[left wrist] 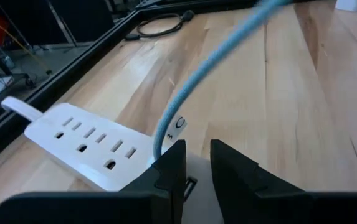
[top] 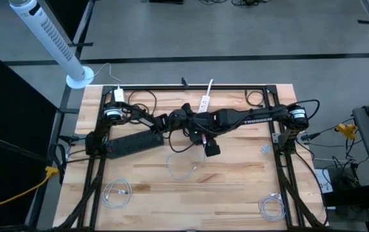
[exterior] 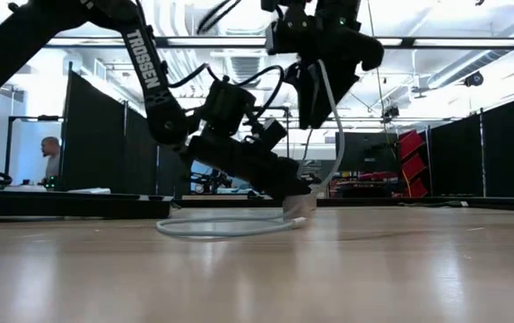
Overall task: Insert USB
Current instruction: Insert the light blue USB cable into the right white outlet
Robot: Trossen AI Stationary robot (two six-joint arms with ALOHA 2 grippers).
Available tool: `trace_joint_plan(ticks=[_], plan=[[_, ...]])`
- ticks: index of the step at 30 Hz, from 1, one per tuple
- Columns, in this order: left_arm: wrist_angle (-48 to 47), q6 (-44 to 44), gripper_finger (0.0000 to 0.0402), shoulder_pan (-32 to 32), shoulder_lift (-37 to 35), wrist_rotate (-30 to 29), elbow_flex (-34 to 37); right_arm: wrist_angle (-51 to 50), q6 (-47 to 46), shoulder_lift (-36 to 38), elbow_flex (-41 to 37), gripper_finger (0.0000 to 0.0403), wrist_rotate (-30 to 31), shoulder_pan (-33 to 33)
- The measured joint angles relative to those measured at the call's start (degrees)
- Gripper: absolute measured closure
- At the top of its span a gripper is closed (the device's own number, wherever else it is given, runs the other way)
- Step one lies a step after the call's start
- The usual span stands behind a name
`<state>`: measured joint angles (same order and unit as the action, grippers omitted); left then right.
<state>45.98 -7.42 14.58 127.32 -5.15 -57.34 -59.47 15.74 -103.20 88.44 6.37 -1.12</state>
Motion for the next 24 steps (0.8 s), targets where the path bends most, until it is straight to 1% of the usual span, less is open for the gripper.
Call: trace_joint_plan(ticks=[2, 6, 12, 14, 19, 20, 21, 24], plan=[[0.2, 1.52, 0.0338, -0.37, 0.21, 0.24, 0.16, -3.73, -0.19, 0.0, -0.01, 0.0217, 1.14, -0.71], [2.13, 3.33, 0.0338, -2.14, 0.17, 0.61, 1.41, -8.48, -0.33, 0.04, -0.89, 0.0217, 1.2, -2.54], [2.33, 5.73, 0.0338, -5.71, -0.14, 1.28, 2.4, -7.37, 2.97, 0.09, -5.02, 0.0217, 1.02, -6.53], [3.05, 6.83, 0.0338, -7.02, -0.14, 1.42, 2.86, -3.84, 4.18, 0.09, -5.54, 0.0217, -1.69, -7.25], [5.05, 9.89, 0.0338, -10.09, -0.14, 1.21, 4.05, 5.67, 9.84, 0.18, -5.6, 0.0217, -14.47, -7.21], [5.26, 10.31, 0.0338, -10.73, -0.14, 0.94, 4.16, 7.29, 10.86, 0.21, -5.6, 0.0217, -15.77, -7.2], [5.15, 10.69, 0.0338, -11.34, -0.14, 0.38, 4.18, 8.88, 11.55, 0.24, -5.6, 0.0217, -15.85, -7.21], [5.27, 11.68, 0.0338, -13.17, -0.14, -1.11, 4.28, 10.51, 14.0, 0.24, -5.6, 0.0217, -14.69, -7.78]])
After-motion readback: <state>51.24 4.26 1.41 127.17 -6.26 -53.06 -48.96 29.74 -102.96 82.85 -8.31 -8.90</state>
